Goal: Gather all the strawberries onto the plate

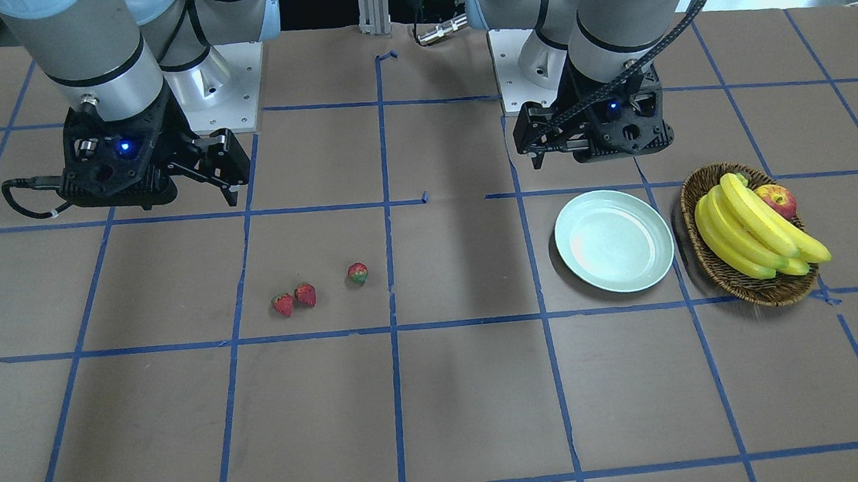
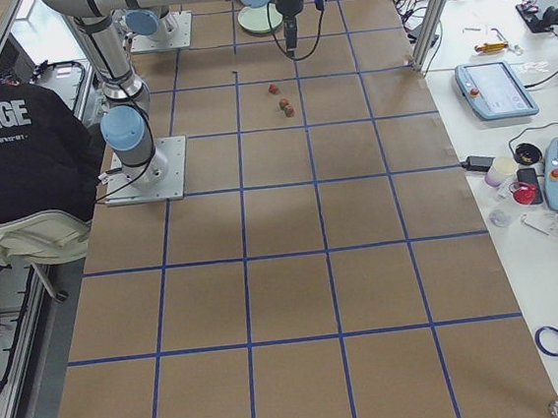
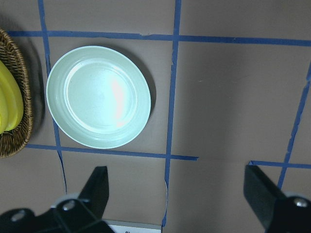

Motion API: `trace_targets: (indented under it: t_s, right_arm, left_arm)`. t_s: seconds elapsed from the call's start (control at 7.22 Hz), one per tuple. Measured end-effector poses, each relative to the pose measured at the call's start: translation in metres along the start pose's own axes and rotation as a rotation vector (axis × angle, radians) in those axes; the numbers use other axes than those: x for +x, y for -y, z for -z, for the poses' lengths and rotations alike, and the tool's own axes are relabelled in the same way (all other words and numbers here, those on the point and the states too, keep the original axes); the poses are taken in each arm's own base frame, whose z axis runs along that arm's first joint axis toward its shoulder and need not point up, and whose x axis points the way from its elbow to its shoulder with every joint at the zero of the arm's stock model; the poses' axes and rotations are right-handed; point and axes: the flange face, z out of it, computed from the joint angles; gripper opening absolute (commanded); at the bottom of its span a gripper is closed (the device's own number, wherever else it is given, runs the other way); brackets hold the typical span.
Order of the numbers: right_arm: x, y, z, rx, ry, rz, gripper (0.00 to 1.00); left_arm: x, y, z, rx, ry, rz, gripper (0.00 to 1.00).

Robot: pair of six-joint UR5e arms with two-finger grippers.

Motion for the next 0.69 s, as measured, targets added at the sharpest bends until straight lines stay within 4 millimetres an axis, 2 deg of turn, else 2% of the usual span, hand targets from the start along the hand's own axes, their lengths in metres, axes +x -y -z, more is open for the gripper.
trace_targets:
  t_s: [0.69]
  right_arm:
    - [-0.0003,-0.0006,-0.0054,-0.012,-0.01,0.0,1.0]
  left_arm:
    - [-0.0018,0.0059,-0.0006,0.026,-0.003,0.007,1.0]
